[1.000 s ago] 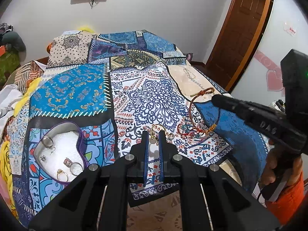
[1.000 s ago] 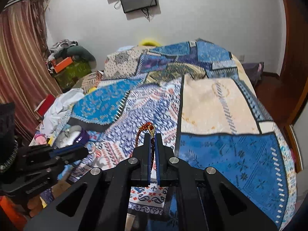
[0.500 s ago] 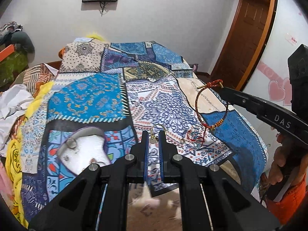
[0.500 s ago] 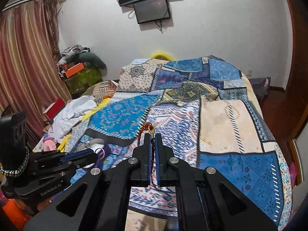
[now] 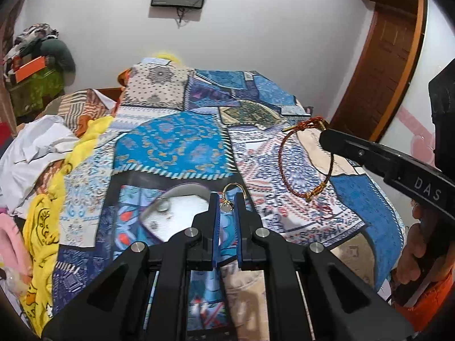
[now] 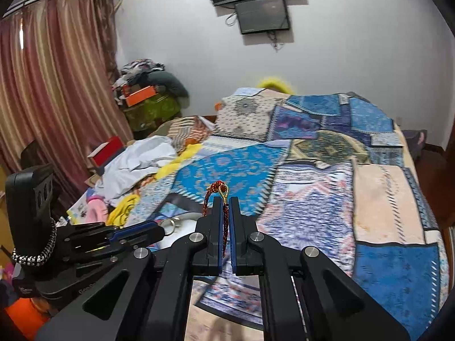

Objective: Organize jewelry
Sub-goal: 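Carry both items to the heart box and open both tools over the foam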

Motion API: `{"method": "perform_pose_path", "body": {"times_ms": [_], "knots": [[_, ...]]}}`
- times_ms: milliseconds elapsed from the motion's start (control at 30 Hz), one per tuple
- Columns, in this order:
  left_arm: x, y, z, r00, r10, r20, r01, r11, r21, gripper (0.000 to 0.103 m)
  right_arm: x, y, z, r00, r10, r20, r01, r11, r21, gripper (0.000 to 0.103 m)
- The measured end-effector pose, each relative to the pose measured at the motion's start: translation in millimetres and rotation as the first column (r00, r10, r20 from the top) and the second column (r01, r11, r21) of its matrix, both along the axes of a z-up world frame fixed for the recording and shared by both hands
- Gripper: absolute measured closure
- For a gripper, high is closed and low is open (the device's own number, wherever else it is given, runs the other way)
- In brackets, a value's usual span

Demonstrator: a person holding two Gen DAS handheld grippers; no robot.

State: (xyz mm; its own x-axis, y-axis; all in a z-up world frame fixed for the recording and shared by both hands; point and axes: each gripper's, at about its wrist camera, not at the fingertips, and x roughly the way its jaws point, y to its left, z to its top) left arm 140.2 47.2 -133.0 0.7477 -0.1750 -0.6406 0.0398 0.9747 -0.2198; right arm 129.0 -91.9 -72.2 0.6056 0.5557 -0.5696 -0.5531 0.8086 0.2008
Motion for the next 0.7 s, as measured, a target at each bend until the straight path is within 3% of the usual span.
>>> {"method": "perform_pose_path", "body": {"times_ms": [367,700], "knots": [[-5,40,-14,0.997,0.076,-0.028,-0.076,0.997,0.011,0.095,11,55,-19,0.994,0.097,-0.050,-0.097,0.995,0.002,0.100],[7,46,-33,0.995,0.080,-0.064,-0.080,0.997,0.000,0.095,26,81,-60,0.970,0.144,-0.196,-0.151,0.988,-0.023,0.100]]}}
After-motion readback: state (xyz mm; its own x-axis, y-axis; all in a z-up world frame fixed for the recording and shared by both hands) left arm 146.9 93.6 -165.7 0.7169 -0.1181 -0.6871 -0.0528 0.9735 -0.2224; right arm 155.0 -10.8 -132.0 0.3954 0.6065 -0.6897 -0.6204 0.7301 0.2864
